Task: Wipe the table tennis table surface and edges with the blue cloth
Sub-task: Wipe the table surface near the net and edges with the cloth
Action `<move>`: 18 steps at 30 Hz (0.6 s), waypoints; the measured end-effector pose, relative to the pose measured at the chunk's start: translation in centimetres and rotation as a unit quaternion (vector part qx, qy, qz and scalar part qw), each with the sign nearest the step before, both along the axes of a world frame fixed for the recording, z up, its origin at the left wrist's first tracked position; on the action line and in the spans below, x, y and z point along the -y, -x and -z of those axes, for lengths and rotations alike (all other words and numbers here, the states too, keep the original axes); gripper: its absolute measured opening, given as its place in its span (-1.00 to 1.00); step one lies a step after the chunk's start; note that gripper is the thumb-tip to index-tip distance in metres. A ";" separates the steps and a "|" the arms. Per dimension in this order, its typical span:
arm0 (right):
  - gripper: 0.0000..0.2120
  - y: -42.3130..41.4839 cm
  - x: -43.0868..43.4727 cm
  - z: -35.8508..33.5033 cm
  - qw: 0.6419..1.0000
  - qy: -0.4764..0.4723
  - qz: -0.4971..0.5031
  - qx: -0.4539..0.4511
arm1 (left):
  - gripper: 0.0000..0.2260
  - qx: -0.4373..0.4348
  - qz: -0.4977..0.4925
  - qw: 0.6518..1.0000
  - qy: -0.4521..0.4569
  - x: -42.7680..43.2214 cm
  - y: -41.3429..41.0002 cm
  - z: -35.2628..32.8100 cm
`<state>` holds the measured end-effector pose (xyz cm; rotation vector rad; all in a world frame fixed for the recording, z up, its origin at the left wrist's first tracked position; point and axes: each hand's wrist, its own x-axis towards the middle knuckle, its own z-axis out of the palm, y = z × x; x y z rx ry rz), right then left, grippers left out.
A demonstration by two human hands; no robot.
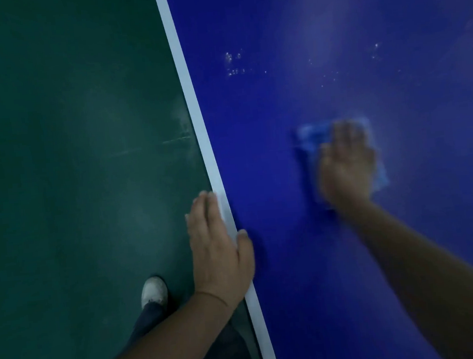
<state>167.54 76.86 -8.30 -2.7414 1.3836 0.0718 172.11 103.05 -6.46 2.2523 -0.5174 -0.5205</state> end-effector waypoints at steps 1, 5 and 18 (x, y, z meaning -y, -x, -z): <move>-0.45 1.2 2.8 -0.6 0.993 -0.014 0.118 0.007 | -0.34 0.027 0.040 0.999 0.004 0.7 -0.2 -0.1; -0.41 -4.6 0.4 -0.9 0.979 -0.015 0.195 0.048 | -0.37 0.088 0.116 0.989 0.003 3.7 -1.6 -0.2; -0.40 4.6 16.6 -1.3 0.951 -0.024 0.307 0.023 | -0.35 0.258 0.379 0.878 -0.135 12.3 -5.3 2.6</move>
